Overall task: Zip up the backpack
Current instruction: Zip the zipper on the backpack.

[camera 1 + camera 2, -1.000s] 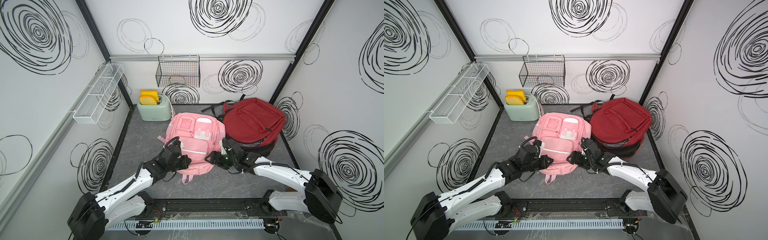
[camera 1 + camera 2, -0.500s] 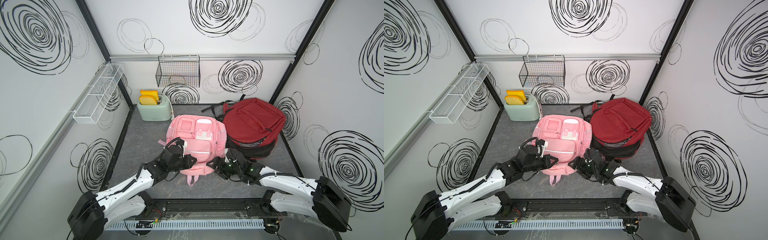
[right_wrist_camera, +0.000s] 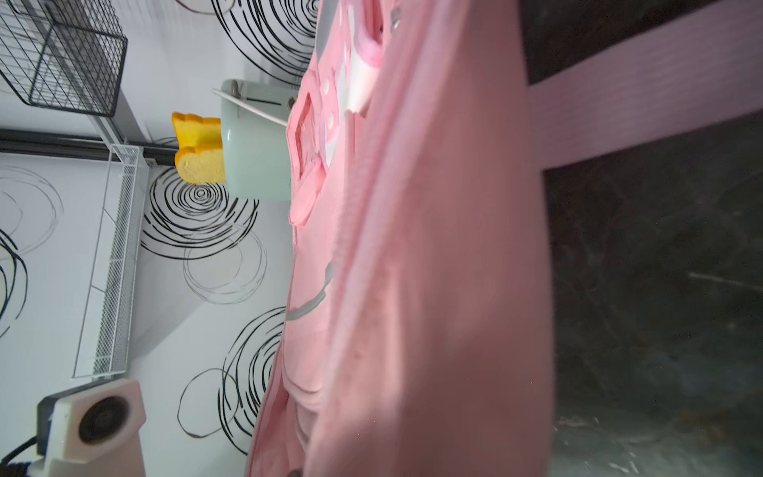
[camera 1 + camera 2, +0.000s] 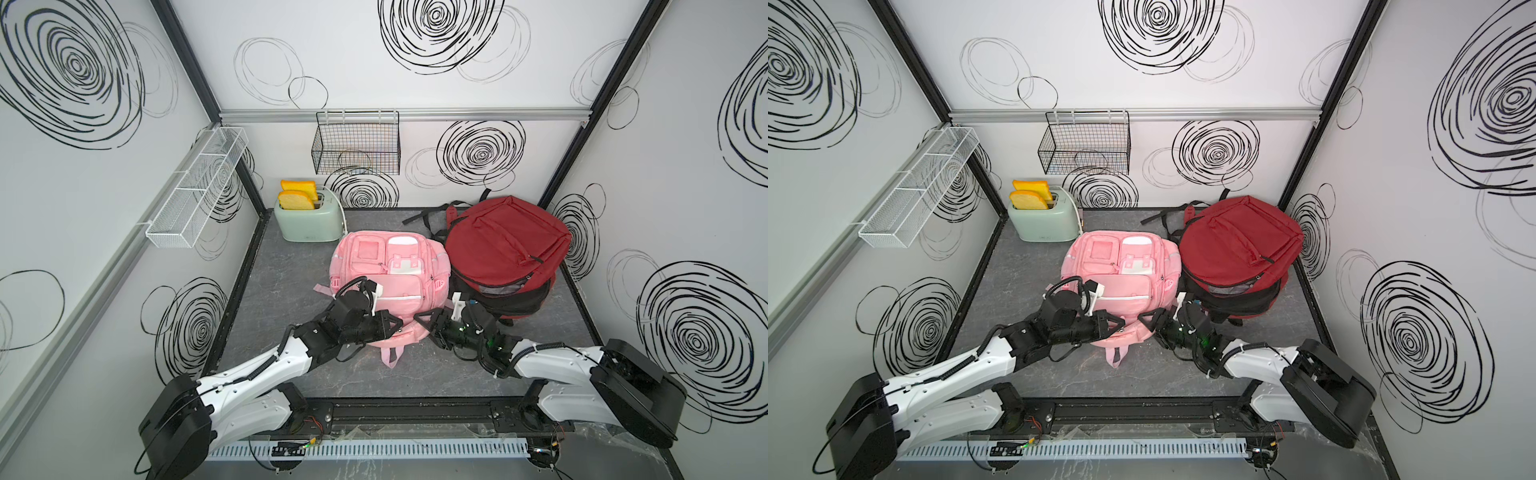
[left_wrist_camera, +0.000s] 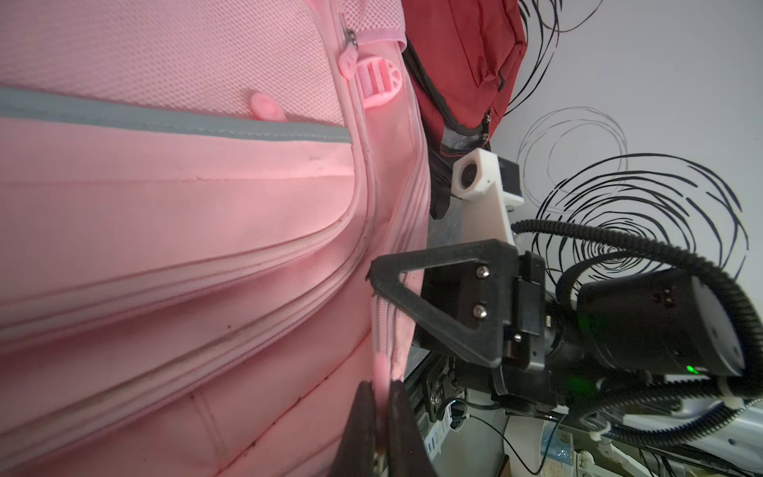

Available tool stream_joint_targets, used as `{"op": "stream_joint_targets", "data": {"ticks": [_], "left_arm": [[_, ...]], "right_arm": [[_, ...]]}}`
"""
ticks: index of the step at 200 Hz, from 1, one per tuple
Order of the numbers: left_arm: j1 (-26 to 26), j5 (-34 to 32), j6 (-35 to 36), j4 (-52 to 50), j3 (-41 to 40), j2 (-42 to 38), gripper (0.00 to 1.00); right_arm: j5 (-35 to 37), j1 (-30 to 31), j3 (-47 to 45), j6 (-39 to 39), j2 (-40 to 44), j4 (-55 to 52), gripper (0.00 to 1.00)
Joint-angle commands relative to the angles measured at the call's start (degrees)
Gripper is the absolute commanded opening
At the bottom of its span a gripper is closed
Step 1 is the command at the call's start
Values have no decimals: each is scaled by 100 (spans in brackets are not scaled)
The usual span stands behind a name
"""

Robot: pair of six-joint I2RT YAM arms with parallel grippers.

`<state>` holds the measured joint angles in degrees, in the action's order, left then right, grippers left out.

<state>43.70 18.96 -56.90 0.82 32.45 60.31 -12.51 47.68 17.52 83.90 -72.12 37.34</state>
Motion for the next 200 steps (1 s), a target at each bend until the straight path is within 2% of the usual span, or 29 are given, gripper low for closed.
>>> {"op": "stream_joint_targets", "data": {"ticks": [1, 12, 35, 61, 79, 130, 167, 200], "left_arm": [[2, 432, -154, 657, 271, 36, 0], [-55, 463, -147, 664, 295, 68, 0], [-161, 396, -41, 544, 370, 166, 0], [-400, 230, 230, 164, 477, 326, 0], [-569, 58, 445, -126, 530, 408, 0], [-791, -579, 1059, -1019, 611, 497, 0], [-1145, -686, 1279, -1312, 458, 266, 0], [-1371, -984, 1586, -1610, 363, 106, 0]], "right_arm": [[-193, -58, 204, 408, 124, 928, 18], [-254, -138, 153, 320, 258, 955, 0], [-274, -310, 273, -126, 781, 334, 0], [-263, -473, 1183, -1479, 1308, -1536, 0], [-283, -643, 1658, -2201, 1411, -2402, 0], [-988, -1414, 2155, -3263, 1030, -3166, 0], [-905, -1733, 2551, -4053, 855, -3815, 0], [-981, -2434, 2803, -4561, 723, -4320, 0]]}}
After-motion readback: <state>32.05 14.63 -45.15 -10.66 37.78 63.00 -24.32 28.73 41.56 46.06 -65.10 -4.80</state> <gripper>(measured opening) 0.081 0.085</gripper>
